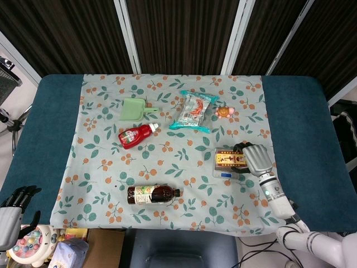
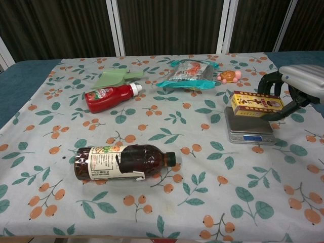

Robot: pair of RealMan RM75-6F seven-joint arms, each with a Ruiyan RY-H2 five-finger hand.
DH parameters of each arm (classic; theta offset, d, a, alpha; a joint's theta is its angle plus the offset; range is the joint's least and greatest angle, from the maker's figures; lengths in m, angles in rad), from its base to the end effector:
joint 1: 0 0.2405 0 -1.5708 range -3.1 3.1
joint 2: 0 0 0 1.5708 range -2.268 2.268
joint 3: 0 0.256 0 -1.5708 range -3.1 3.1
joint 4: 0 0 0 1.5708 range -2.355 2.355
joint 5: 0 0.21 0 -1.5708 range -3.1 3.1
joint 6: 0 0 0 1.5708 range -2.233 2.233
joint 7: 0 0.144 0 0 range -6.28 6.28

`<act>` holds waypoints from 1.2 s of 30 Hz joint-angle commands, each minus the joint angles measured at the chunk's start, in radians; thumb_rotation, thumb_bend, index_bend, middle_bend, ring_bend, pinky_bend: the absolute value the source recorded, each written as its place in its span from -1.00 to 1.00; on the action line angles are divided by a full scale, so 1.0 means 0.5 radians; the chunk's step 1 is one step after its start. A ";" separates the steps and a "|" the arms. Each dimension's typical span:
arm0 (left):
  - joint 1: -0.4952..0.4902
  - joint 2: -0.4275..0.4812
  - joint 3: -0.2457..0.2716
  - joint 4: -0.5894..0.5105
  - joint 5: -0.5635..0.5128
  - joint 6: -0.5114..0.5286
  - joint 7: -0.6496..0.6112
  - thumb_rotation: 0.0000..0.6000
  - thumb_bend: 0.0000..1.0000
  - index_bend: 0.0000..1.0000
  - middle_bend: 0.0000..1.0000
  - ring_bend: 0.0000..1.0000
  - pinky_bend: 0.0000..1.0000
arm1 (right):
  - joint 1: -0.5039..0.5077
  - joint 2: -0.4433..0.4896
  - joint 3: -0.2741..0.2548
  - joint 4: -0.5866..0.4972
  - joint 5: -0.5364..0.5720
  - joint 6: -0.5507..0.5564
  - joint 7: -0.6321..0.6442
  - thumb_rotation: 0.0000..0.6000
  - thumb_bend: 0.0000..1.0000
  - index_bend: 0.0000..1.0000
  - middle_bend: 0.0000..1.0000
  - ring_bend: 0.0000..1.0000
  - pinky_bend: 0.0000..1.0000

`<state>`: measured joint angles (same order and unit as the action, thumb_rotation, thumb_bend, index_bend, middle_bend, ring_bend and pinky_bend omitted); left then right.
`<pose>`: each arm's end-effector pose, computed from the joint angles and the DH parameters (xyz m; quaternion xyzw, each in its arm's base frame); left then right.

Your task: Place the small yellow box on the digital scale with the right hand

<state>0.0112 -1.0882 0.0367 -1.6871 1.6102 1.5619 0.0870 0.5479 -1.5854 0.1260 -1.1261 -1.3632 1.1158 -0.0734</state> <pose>-0.3010 0.1327 0.1555 -0.6166 -0.3837 -0.3663 0.5817 -0.2559 -0.3379 0.0173 0.6965 -0.3456 0.3750 0.5047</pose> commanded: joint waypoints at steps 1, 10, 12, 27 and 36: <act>0.001 0.001 0.000 0.000 0.000 0.002 -0.002 1.00 -0.13 -0.52 -0.61 -0.68 -0.26 | -0.056 0.051 -0.015 -0.126 0.019 0.060 -0.141 1.00 -0.34 0.66 0.39 0.38 0.49; -0.017 0.001 -0.013 -0.007 -0.017 -0.025 0.008 1.00 -0.13 -0.52 -0.62 -0.68 -0.26 | -0.040 0.034 0.046 -0.123 0.124 -0.001 -0.264 1.00 -0.34 0.55 0.39 0.33 0.46; -0.015 0.003 -0.012 -0.009 -0.018 -0.022 0.009 1.00 -0.13 -0.52 -0.62 -0.68 -0.26 | -0.024 0.026 0.056 -0.110 0.155 -0.055 -0.261 1.00 -0.34 0.44 0.38 0.24 0.41; -0.005 0.003 -0.004 -0.005 -0.012 -0.009 -0.003 1.00 -0.13 -0.52 -0.62 -0.68 -0.26 | -0.022 0.080 0.039 -0.202 0.218 -0.156 -0.304 1.00 -0.34 -0.84 -0.44 -0.56 -0.22; 0.017 -0.005 0.003 0.005 0.007 0.030 0.006 1.00 -0.13 -0.52 -0.62 -0.68 -0.26 | -0.223 0.382 -0.090 -0.654 0.095 0.117 -0.420 1.00 -0.34 -1.00 -0.74 -0.85 -0.37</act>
<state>0.0196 -1.0906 0.0386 -1.6852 1.6137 1.5767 0.0897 0.4832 -1.4555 0.1094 -1.3685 -1.2939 1.1134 -0.2447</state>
